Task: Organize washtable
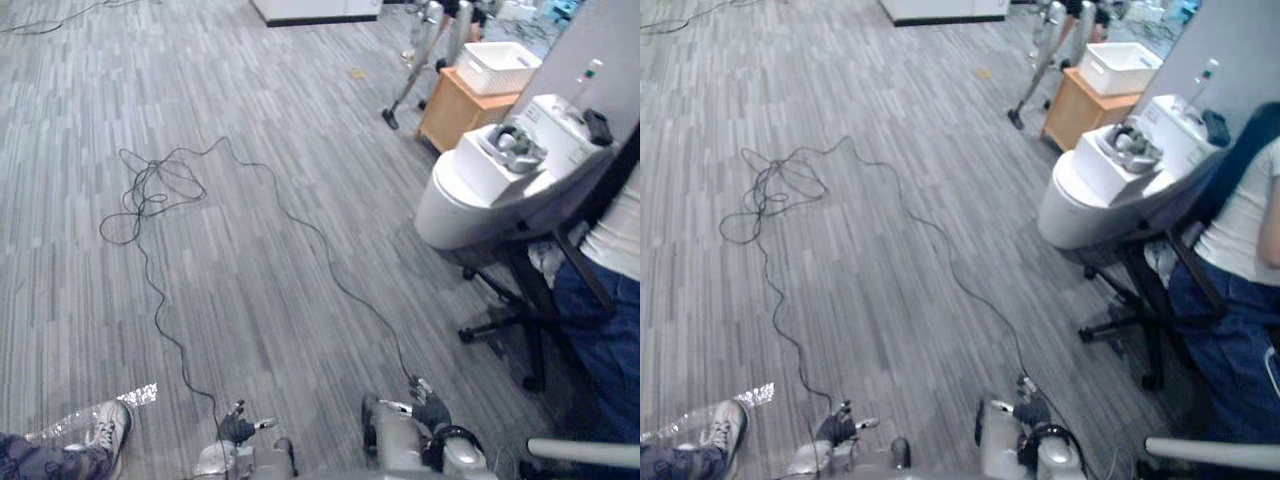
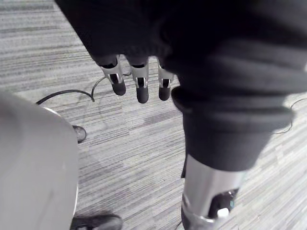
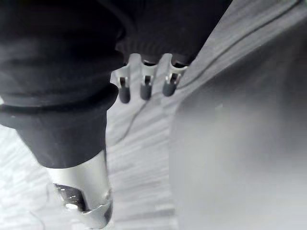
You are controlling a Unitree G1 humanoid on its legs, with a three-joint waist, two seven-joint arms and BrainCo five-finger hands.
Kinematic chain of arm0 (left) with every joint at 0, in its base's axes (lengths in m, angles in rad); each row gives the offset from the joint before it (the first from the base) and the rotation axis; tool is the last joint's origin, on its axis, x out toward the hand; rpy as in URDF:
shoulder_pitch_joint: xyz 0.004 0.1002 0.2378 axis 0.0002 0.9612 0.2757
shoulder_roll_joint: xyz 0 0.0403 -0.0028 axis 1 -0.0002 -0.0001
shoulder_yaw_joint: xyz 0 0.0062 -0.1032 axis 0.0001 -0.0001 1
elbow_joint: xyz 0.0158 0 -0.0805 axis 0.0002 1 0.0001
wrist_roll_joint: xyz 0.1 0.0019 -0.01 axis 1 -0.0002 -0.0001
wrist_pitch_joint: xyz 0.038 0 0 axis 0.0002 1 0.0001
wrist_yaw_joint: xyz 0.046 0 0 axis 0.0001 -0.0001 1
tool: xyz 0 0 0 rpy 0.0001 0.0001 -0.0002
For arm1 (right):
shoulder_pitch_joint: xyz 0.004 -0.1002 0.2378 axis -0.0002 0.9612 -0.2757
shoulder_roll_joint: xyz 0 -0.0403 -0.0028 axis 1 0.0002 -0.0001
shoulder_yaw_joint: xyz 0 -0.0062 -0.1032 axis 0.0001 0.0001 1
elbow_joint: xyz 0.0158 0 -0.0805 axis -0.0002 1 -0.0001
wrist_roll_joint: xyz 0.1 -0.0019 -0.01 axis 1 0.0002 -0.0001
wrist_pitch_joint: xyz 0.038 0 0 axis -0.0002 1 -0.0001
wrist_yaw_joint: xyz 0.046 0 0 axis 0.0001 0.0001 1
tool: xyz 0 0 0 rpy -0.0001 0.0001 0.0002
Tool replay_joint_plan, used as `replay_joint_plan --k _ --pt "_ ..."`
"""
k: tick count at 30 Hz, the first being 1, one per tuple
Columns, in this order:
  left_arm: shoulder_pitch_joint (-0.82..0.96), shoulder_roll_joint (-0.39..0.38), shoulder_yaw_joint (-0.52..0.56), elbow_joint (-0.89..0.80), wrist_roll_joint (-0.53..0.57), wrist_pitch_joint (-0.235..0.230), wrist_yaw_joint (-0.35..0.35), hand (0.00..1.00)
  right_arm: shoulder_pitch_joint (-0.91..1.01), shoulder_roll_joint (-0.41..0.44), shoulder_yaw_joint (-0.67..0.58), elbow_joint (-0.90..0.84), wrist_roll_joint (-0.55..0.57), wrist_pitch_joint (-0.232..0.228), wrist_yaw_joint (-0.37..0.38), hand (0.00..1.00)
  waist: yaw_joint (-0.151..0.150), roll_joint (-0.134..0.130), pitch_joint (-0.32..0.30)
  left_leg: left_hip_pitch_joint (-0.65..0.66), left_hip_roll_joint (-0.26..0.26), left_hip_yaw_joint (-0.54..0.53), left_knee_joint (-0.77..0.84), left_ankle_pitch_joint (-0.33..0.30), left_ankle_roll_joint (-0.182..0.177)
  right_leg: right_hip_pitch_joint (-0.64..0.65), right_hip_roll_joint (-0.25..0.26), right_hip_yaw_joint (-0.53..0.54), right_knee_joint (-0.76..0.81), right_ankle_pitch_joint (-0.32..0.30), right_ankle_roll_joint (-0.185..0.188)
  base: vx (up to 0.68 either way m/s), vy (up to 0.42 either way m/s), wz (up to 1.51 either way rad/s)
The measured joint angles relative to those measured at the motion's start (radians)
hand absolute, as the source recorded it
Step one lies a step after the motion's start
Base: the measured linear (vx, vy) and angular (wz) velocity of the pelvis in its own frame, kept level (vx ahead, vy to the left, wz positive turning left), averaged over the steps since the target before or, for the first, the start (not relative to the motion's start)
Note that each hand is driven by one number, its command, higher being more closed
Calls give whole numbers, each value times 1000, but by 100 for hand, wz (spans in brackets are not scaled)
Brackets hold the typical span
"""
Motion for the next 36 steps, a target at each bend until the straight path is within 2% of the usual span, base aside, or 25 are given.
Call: replay_joint_plan --k 1,2,3,4,5,7,9,11,13,15,16,17,19,20,21,23,24,25,26,28,30,32,33,35,36 --pt "2 0 21 3 0 1 0 0 8 2 2 -12 0 -1 2 0 -18 -7 -3 0 0 -67 27 -23 -18 -1 -13 4 7 2 1 411 -312 149" --pt "6 0 37 2 0 0 1 0 11 2 5 -13 -2 0 5 0 -19 -10 -8 4 7 -91 34 -33 -31 1 -10 2 12 7 -8 502 -390 158" --pt "15 8 63 0 1 0 2 0 20 12 11 -14 -6 0 14 0 -14 -35 -30 -10 11 -105 78 -49 -58 6 -9 3 0 62 -52 422 -345 128" --pt "11 2 81 1 0 3 9 0 15 22 11 -11 -7 1 16 0 -12 -47 -36 -39 23 -101 148 -70 -89 8 -4 -6 29 116 -28 573 -493 119" --pt "-1 -27 86 -8 1 4 18 0 -8 0 10 -24 -9 -1 11 0 0 9 -14 -104 85 -62 296 -56 -118 38 44 -47 33 111 -67 350 -326 62" --pt "-5 -39 91 -16 0 2 18 0 -14 -16 15 -32 -9 -2 10 0 20 23 -12 -124 114 -22 364 -13 -132 82 56 -49 0 98 -88 348 -319 2" --pt "-4 -57 84 -18 0 -3 21 0 -2 -22 12 -25 -10 -1 -3 0 6 33 -9 -122 113 36 349 -16 -138 162 51 -77 -69 101 -101 324 -326 15" --pt "-7 -91 80 -44 -1 -22 21 0 15 -28 1 -21 -10 2 -6 0 7 69 -2 -171 95 113 339 -31 -131 261 48 -130 -177 94 -120 231 -222 58" --pt "-15 -102 80 -52 -2 -21 20 0 16 -30 -1 -20 -14 4 -7 0 9 78 1 -218 74 118 332 -33 -124 292 48 -161 -209 83 -135 81 -31 64" --pt "-18 -104 95 -68 -16 -22 19 0 5 -27 -1 -2 -28 4 -8 0 28 82 6 -287 17 127 244 -22 -107 338 50 -195 -255 78 -133 84 41 54" --pt "-16 -110 128 -77 -25 -21 21 0 -2 -24 0 7 -39 4 -11 0 50 88 8 -306 2 131 173 3 -80 362 60 -192 -278 70 -122 115 78 5" --pt "-10 -111 144 -76 -29 -19 21 0 -2 -22 0 8 -46 4 -12 0 67 93 8 -311 4 133 143 12 -75 372 66 -190 -286 67 -116 168 127 -42" --pt "44 -132 224 -86 -61 -24 23 0 8 -13 3 6 -61 3 -15 0 94 99 -4 -315 25 166 166 63 -3 408 78 -148 -293 42 -90 241 213 -55" --pt "48 -137 239 -92 -61 -25 23 0 14 -12 3 5 -69 4 -16 0 95 99 -14 -315 22 179 182 55 11 415 71 -136 -290 33 -82 388 332 -41" --pt "52 -149 258 -95 -61 -25 22 0 27 -13 5 4 -80 4 -15 0 98 84 -26 -309 6 201 200 38 37 410 43 -120 -256 0 -62 360 289 -26" --pt "51 -136 265 -89 -61 -21 22 0 45 -10 5 0 -87 5 -11 0 95 43 -41 -258 -64 214 179 11 79 344 -12 -56 -42 -64 -5 388 294 -10" --pt "48 -128 261 -82 -60 -14 22 0 58 -9 1 -22 -87 6 -5 0 85 29 -37 -206 -105 210 159 -2 101 264 -33 17 197 -67 7 472 327 27" --pt "48 -114 253 -79 -57 -12 21 0 76 -1 -3 -52 -82 5 -4 0 70 13 -33 -150 -142 191 141 -18 126 191 -28 75 424 -39 16 569 331 56" --pt "50 -106 246 -70 -57 -4 22 0 87 7 -3 -71 -85 5 -3 0 60 13 -31 -92 -167 166 120 -40 137 143 -8 96 578 -39 15 452 176 57" --pt "40 -104 225 -69 -52 1 22 0 99 8 -20 -76 -85 3 0 0 60 15 -30 -20 -178 129 89 -62 154 97 22 61 630 -58 -1 495 126 54" --pt "39 -103 218 -68 -34 3 19 0 106 18 -40 -96 -82 3 0 0 49 15 -30 61 -180 79 34 -71 163 30 62 -11 592 -99 -39 526 86 67" --pt "31 -109 205 -66 -29 7 19 0 103 22 -66 -121 -71 -2 8 0 17 31 -17 170 -163 14 -40 -90 149 -66 116 -100 420 -119 -68 597 50 77" --pt "28 -111 186 -66 -25 8 18 0 99 20 -69 -128 -65 -2 13 0 7 43 -18 197 -149 3 -58 -96 136 -85 133 -131 345 -101 -90 644 50 81" --pt "4 -119 107 -63 -4 6 15 0 96 25 -70 -129 -61 -1 17 0 2 35 -20 264 -151 -71 -53 -101 90 -120 166 -190 71 36 -170 716 25 83" --pt "3 -126 103 -64 3 6 15 0 96 25 -68 -130 -57 -1 17 0 0 34 -21 281 -153 -83 -41 -108 77 -122 168 -203 48 61 -201 830 -30 91"
